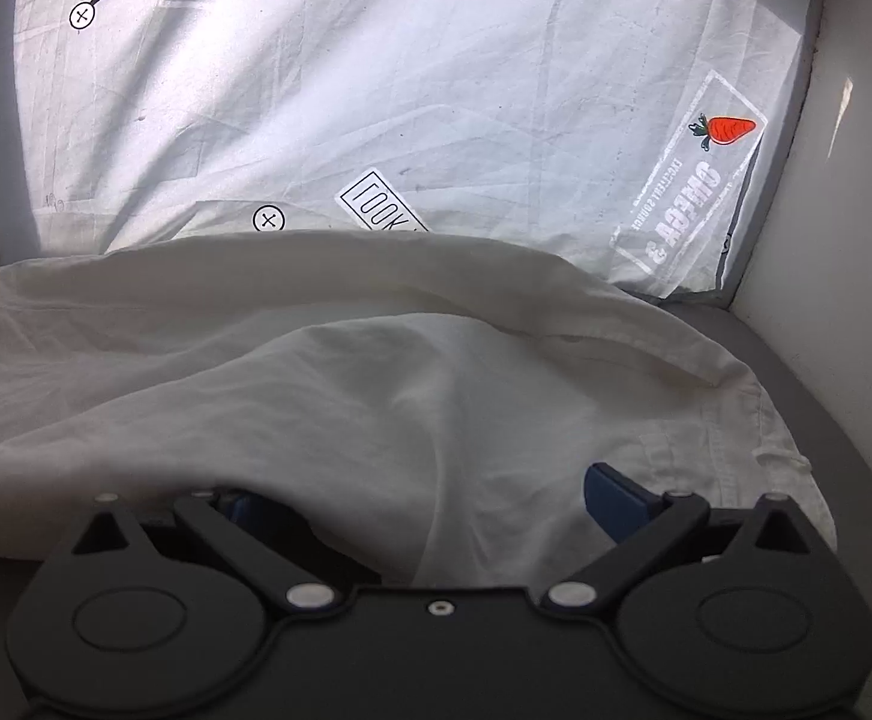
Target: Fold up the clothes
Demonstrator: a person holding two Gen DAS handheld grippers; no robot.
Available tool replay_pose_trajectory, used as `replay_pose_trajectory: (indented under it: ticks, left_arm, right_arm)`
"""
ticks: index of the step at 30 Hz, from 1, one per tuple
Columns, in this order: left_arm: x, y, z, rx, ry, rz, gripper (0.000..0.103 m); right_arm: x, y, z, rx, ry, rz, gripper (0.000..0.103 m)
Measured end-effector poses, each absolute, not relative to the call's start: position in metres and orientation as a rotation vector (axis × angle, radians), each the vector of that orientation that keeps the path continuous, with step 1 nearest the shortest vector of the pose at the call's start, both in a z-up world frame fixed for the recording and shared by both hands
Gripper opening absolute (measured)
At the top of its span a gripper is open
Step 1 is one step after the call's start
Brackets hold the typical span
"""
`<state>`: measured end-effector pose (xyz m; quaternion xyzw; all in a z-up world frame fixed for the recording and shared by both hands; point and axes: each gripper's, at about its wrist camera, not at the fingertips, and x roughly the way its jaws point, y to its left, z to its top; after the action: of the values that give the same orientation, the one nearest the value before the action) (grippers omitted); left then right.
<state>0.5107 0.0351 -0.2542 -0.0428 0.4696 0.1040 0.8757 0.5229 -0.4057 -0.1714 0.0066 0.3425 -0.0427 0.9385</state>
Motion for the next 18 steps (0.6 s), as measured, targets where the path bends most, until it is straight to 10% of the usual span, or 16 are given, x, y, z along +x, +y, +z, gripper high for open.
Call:
replay_pose_trajectory:
  ticks: [13, 18]
  left_arm:
    - [0.513, 0.035, -0.254, -0.095, 0.98, 0.232, 0.103]
    - [0.514, 0.035, -0.253, -0.097, 0.99, 0.23, 0.103]
  right_arm:
    - [0.478, -0.555, -0.234, 0.983, 0.531, -0.384, 0.082]
    - [0.494, -0.582, -0.252, 1.2, 0.462, -0.419, 0.016]
